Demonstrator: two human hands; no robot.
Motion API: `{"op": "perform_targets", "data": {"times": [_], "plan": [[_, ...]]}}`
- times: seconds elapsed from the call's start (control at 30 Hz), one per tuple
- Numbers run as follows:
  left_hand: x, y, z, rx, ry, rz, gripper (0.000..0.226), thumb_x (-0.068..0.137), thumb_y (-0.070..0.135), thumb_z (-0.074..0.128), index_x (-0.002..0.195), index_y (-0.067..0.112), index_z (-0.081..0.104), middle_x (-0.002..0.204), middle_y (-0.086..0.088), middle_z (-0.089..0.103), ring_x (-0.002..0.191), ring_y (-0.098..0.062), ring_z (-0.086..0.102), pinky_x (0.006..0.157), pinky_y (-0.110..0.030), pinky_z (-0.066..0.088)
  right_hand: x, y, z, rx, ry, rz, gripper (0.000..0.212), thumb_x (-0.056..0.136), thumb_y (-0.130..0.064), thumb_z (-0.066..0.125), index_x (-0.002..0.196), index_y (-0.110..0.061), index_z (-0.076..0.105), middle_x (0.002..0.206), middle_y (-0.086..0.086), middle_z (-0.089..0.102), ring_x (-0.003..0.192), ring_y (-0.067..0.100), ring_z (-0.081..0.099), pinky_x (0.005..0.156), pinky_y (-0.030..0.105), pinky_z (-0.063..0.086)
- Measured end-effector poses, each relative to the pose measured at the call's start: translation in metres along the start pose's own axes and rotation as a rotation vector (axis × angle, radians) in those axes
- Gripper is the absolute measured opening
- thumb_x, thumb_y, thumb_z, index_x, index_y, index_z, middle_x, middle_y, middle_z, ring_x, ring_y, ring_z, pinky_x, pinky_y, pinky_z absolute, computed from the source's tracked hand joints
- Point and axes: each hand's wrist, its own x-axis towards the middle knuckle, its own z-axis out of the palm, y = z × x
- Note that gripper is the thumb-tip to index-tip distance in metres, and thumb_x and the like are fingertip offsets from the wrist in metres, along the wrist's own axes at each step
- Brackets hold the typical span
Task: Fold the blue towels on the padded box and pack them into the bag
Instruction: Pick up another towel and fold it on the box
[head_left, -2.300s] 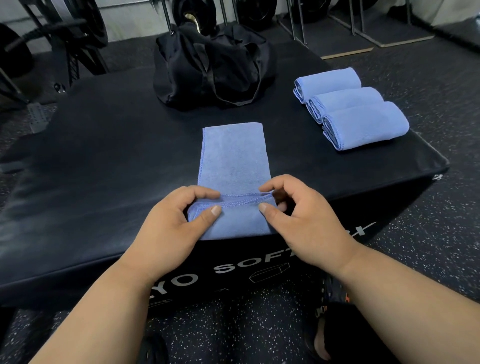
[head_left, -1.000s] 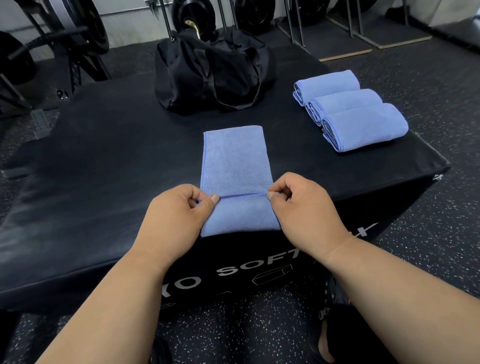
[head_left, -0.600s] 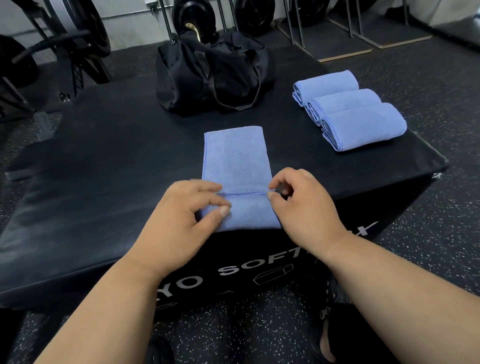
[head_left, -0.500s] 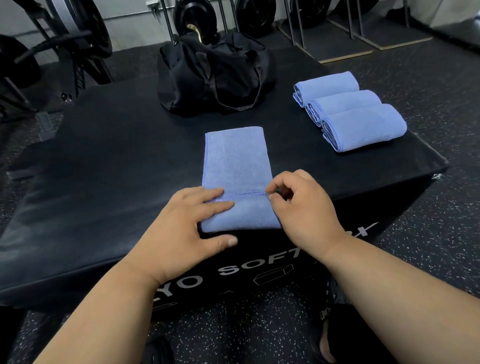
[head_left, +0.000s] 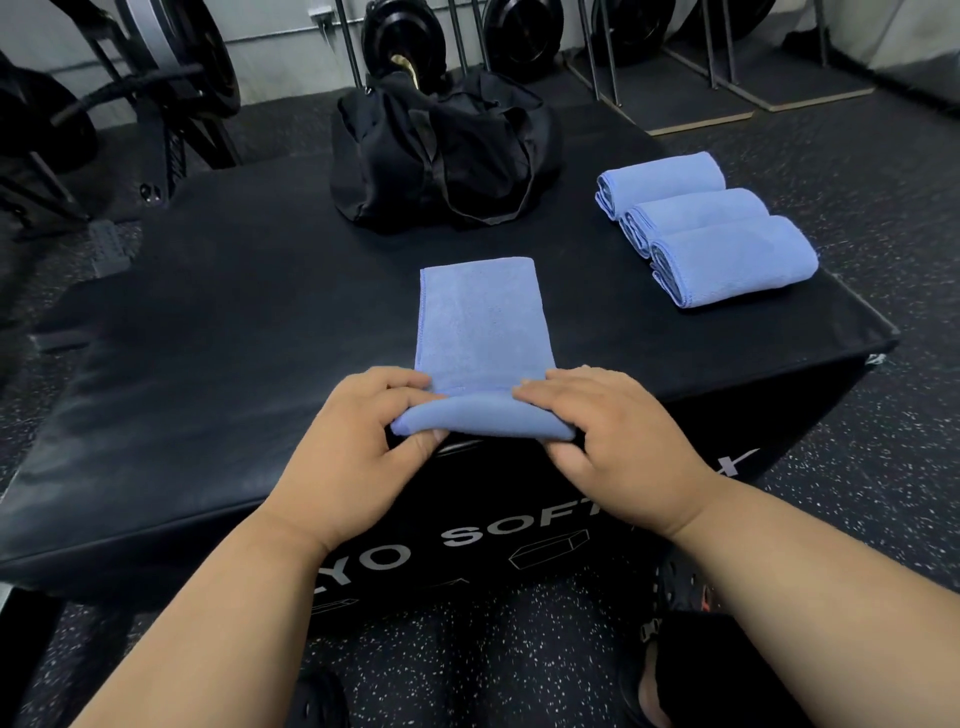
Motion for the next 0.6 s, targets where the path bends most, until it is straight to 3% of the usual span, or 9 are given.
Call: {"op": "perform_targets", "data": {"times": [0.07, 0.17, 0.23, 0.37, 0.5, 0.6], "plan": [[-0.001, 0.006, -0.005, -0.072, 0.031, -0.048, 0.005, 0.094, 0.036, 0.074, 0.094, 0.04, 0.077, 0.112, 0.022, 0.067, 0.116, -0.005, 0.059, 0.096, -0.023, 0.044, -0.001, -0.005, -0.007, 0.153, 0.051, 0.124, 0.043, 0.092, -0.02, 0.073, 0.132, -0.034, 0.07, 0.121, -0.019, 0.07, 0.116, 0.003, 0.061, 0.103, 0.028, 0.046], [-0.003, 0.009, -0.009, -0.213, 0.03, -0.141, 0.02, 0.095, 0.039, 0.073, 0.084, 0.022, 0.071, 0.081, 0.001, 0.066, 0.077, -0.013, 0.061, 0.072, -0.029, 0.047, -0.002, -0.009, -0.012, 0.42, 0.104, 0.299, 0.041, 0.094, -0.026, 0.076, 0.131, -0.04, 0.068, 0.118, -0.016, 0.072, 0.115, 0.002, 0.063, 0.102, 0.021, 0.048], [-0.003, 0.012, -0.01, -0.283, 0.05, -0.183, 0.02, 0.096, 0.038, 0.073, 0.09, 0.02, 0.073, 0.082, -0.01, 0.065, 0.076, -0.026, 0.06, 0.069, -0.03, 0.048, 0.0, -0.01, -0.015, 0.538, 0.108, 0.347, 0.041, 0.096, -0.028, 0.075, 0.133, -0.042, 0.067, 0.117, -0.005, 0.074, 0.11, 0.011, 0.067, 0.101, 0.025, 0.051], [0.0, 0.016, -0.005, -0.329, 0.083, -0.269, 0.018, 0.098, 0.04, 0.071, 0.115, 0.041, 0.07, 0.082, -0.007, 0.067, 0.077, -0.019, 0.064, 0.076, -0.027, 0.051, 0.006, -0.013, -0.014, 0.572, 0.075, 0.418, 0.038, 0.1, -0.03, 0.069, 0.137, -0.039, 0.066, 0.111, 0.002, 0.073, 0.101, 0.015, 0.066, 0.094, 0.018, 0.05], [0.004, 0.013, 0.001, -0.319, 0.124, -0.327, 0.01, 0.099, 0.042, 0.069, 0.109, 0.04, 0.071, 0.076, 0.0, 0.069, 0.074, -0.012, 0.065, 0.076, -0.029, 0.05, 0.012, -0.014, -0.006, 0.576, 0.126, 0.482, 0.042, 0.099, -0.031, 0.071, 0.135, -0.049, 0.059, 0.084, -0.006, 0.059, 0.071, 0.007, 0.054, 0.08, 0.022, 0.05], [0.008, 0.014, 0.005, -0.275, 0.176, -0.36, 0.009, 0.099, 0.042, 0.07, 0.106, 0.037, 0.071, 0.066, 0.006, 0.065, 0.065, -0.005, 0.06, 0.071, -0.026, 0.045, 0.017, -0.01, -0.002, 0.508, 0.163, 0.509, 0.04, 0.098, -0.035, 0.071, 0.131, -0.052, 0.058, 0.077, -0.01, 0.058, 0.068, 0.005, 0.055, 0.077, 0.026, 0.049]]}}
